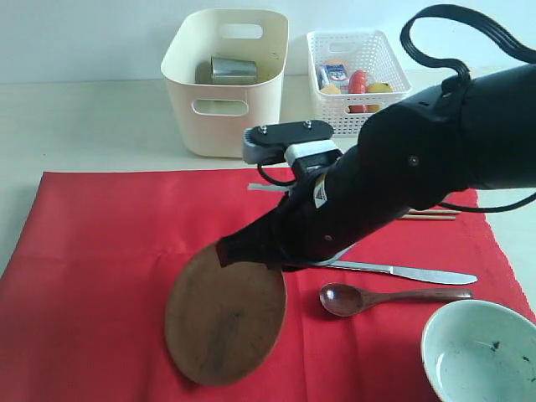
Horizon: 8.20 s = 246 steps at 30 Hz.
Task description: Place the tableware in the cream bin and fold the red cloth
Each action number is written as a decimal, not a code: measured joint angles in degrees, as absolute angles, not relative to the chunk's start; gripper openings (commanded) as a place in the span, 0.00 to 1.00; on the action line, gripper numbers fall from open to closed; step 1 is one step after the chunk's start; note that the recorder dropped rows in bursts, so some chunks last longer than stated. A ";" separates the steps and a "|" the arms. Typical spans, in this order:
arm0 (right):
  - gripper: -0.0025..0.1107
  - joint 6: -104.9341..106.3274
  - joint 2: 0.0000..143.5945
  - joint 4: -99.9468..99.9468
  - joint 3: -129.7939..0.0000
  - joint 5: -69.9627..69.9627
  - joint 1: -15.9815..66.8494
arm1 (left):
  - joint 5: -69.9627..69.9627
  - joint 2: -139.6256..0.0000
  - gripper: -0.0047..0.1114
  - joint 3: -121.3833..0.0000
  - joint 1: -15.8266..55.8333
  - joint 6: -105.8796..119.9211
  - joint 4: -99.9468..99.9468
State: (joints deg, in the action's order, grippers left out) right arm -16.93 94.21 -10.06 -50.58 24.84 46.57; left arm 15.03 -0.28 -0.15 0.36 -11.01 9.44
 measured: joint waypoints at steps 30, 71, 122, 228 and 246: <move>0.42 -20.61 101.55 -1.76 -50.92 21.24 46.57 | 15.03 -0.28 0.06 -0.15 0.36 -11.01 9.44; 0.49 -0.58 103.02 -22.57 -51.17 23.38 46.57 | 15.03 -0.28 0.06 -0.15 0.36 -11.01 9.44; 0.02 40.07 98.63 -84.59 -53.24 36.38 29.46 | 15.03 -0.28 0.06 -0.15 0.36 -11.01 9.44; 0.53 29.77 87.93 -16.92 -43.59 39.90 26.51 | 15.03 -0.28 0.06 -0.15 0.36 -11.01 9.44; 0.52 38.81 102.30 -12.40 -46.73 37.11 26.62 | 15.03 -0.28 0.06 -0.15 0.36 -11.01 9.44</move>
State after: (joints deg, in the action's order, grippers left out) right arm 38.81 102.30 -12.40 -46.73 37.11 26.62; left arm 15.03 -0.28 -0.15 0.36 -11.01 9.44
